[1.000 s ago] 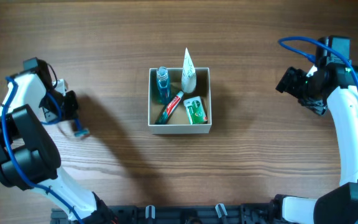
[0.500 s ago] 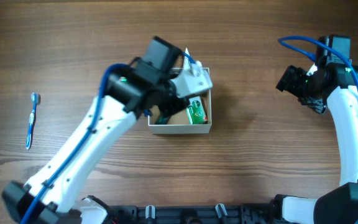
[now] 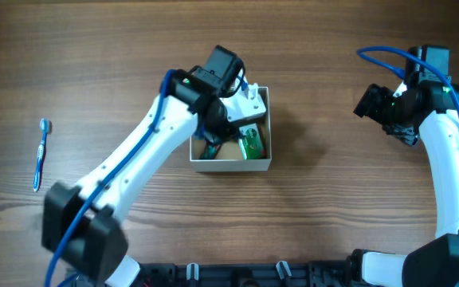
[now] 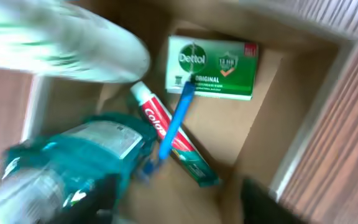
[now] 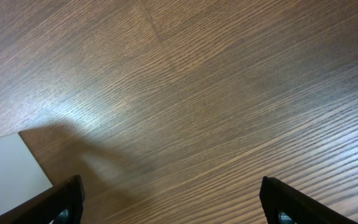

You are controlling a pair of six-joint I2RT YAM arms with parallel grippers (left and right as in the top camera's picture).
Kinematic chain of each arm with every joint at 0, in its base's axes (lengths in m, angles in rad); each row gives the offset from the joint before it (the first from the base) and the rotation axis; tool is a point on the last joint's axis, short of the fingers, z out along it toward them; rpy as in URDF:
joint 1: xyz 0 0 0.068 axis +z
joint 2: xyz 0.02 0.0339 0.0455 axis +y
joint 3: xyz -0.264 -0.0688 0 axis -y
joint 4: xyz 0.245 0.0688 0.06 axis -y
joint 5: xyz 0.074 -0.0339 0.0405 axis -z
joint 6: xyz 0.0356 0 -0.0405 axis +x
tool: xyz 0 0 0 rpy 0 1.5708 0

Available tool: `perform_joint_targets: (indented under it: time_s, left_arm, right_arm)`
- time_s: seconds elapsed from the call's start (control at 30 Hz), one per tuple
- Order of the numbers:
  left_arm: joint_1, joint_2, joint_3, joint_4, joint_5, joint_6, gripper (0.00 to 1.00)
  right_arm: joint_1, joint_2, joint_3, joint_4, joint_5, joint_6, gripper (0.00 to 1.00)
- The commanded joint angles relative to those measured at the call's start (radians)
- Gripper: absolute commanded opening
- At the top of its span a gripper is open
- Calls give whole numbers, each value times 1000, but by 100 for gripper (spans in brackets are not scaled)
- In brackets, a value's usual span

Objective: Pack container
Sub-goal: 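Place the razor into the box with the left gripper, then grasp the blue toothbrush with the left gripper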

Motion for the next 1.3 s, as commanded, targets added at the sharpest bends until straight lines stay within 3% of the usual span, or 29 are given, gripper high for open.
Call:
perform_joint_targets:
  time_s: [0.0, 0.03, 0.1, 0.17, 0.23, 0.3, 0.43, 0.6, 0.7, 0.8, 0.97, 1.13, 1.27]
  left_arm:
    - [16, -228, 24, -3, -77, -93, 87]
    - [43, -288, 24, -3, -104, -150, 100]
    - [139, -352, 24, -4, -153, -269, 100]
    - [348, -370, 24, -8, -233, -543, 100]
    - [602, -343, 24, -21, -189, -755, 100]
    - [750, -323, 24, -9, -156, -805, 100]
    - [964, -240, 24, 54, -161, -803, 100]
    - [1107, -63, 24, 31, -168, -686, 100]
    - [1168, 13, 24, 38, -23, -504, 100]
    - [1178, 104, 23, 51, 0, -301, 100]
    - [1178, 182, -45, 83, 14, -174, 99]
    - [1182, 182, -206, 236, -65, -174, 100]
    - [1183, 190, -226, 288, -65, -122, 100]
  right_arm:
    - [-3, 0, -3, 0, 6, -9, 91]
    - [-3, 0, -3, 0, 6, -9, 91]
    - [-3, 0, -3, 0, 6, -9, 91]
    - [-3, 0, -3, 0, 5, -9, 91]
    - [-3, 0, -3, -2, 6, -10, 91]
    - [-3, 0, -3, -2, 5, -8, 91]
    - [-3, 0, -3, -3, 5, -8, 91]
    - [-3, 0, -3, -13, 6, -28, 91]
    - [-3, 0, -3, -13, 6, -27, 91]
    - [-3, 0, -3, -14, 6, -30, 91]
    - [-3, 0, -3, -12, 6, -32, 91]
    - [-3, 0, -3, -5, 6, -33, 91]
    - [-3, 0, -3, -5, 5, -31, 91]
